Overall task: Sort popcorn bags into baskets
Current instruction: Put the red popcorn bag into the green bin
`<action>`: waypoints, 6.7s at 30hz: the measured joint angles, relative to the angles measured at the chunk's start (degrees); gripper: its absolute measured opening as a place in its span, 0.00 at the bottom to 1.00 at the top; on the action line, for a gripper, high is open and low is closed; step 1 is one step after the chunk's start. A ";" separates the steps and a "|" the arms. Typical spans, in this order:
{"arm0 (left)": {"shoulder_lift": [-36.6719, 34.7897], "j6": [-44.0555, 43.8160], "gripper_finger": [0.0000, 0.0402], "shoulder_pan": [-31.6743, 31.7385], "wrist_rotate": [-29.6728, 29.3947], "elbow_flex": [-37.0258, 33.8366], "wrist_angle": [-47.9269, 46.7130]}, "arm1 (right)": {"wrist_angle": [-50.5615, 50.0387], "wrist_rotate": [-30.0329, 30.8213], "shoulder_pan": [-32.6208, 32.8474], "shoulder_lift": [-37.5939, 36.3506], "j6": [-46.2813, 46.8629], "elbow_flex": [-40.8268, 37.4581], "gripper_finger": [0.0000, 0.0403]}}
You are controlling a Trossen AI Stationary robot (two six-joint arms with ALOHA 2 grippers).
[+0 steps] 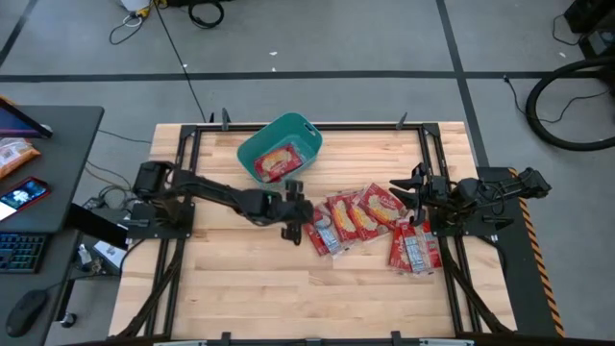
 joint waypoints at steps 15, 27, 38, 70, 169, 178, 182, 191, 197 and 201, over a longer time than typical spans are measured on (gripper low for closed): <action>9.82 13.77 0.45 -5.80 -0.28 7.21 1.79 | -0.02 0.00 -0.01 -0.01 -0.01 -0.01 0.28; 12.82 20.95 0.45 -5.28 -3.10 7.24 6.17 | -0.10 0.00 -0.02 -0.01 -0.02 -0.02 0.28; 14.98 24.14 0.22 -4.95 -2.43 7.38 6.31 | 0.35 0.00 0.00 0.14 0.00 0.00 0.28; -6.26 3.72 0.01 -4.95 -18.90 7.21 -4.95 | 0.81 0.00 0.00 0.31 -0.02 0.00 0.28; -6.32 -9.44 0.02 6.03 -40.81 7.25 -18.94 | 0.81 0.00 -0.02 0.31 -0.02 0.00 0.28; -6.75 -21.87 0.01 13.99 -22.56 11.19 -26.20 | 0.85 -0.02 0.00 0.31 0.00 -0.02 0.28; -6.73 -27.87 0.01 17.90 -17.25 11.16 -31.77 | 0.84 -0.01 0.00 0.31 -0.02 -0.01 0.28; -4.45 -32.24 0.02 20.77 -14.07 10.64 -35.82 | 0.85 -0.02 0.00 0.31 -0.01 -0.02 0.28; -0.97 -32.26 0.03 21.43 -12.84 10.64 -34.75 | 1.86 0.02 0.00 0.35 0.00 0.00 0.28; 1.09 -32.25 0.13 21.47 -12.33 10.62 -34.22 | 2.26 0.02 -0.02 0.37 0.00 0.00 0.28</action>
